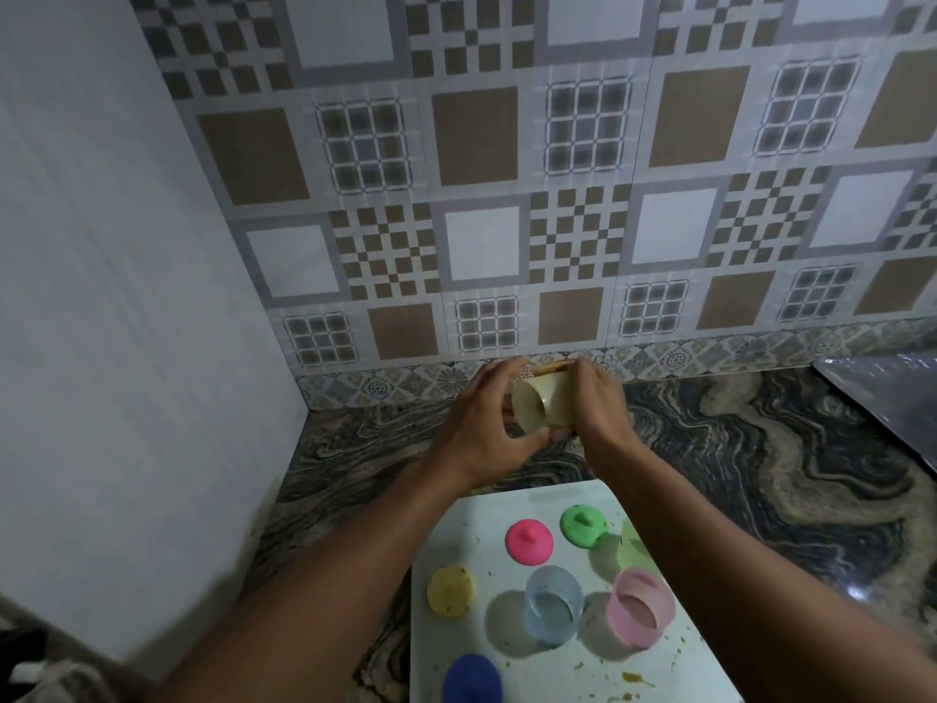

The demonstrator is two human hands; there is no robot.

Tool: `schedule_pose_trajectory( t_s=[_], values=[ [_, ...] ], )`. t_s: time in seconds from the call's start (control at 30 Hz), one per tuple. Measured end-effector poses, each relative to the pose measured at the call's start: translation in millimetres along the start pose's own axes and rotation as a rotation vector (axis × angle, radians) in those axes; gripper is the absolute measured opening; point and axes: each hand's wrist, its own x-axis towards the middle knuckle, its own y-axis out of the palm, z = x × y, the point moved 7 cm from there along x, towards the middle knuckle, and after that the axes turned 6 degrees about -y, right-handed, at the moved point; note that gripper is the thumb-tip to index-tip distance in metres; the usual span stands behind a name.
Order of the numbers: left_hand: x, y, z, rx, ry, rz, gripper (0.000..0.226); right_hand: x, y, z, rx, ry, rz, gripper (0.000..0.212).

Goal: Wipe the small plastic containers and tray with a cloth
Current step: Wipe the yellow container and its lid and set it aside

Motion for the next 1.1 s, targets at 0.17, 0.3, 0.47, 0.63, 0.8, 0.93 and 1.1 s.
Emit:
schedule_pose_trajectory(
  t_s=[0.17,0.3,0.47,0.63,0.8,0.93,1.1],
  values=[
    [-5.3,11.2,-5.2,0.232,0.221,0.070,0.069,2.1,4.4,-10.0,-0.010,0.096,0.025,0.034],
    [-6.3,3.7,2.7,0.250,0.204,0.055,0.066,6.1,17.0,-36.2,0.114,0.466,0.191,0.023],
    [-3.6,-0.2,63.6,0.150,-0.141,0.064,0.068,17.3,10.8,-65.1,0.356,0.747,0.189,0.038],
    [-6.9,25.8,141.6,0.163,-0.515,0.282,0.072,24.8,12.9,-95.4,0.472,0.758,0.190,0.052],
    [-22.8,59.0,190.8,0.158,-0.657,0.384,0.080,25.2,21.1,-126.3,0.417,0.773,0.250,0.041],
    [-30.1,75.0,197.8,0.139,-0.647,0.391,0.075,26.7,26.6,-140.1,0.351,0.760,0.258,0.031],
    [-35.8,70.5,196.5,0.162,-0.637,0.425,0.084,25.0,26.7,-141.4,0.307,0.734,0.220,0.038]
  ],
)
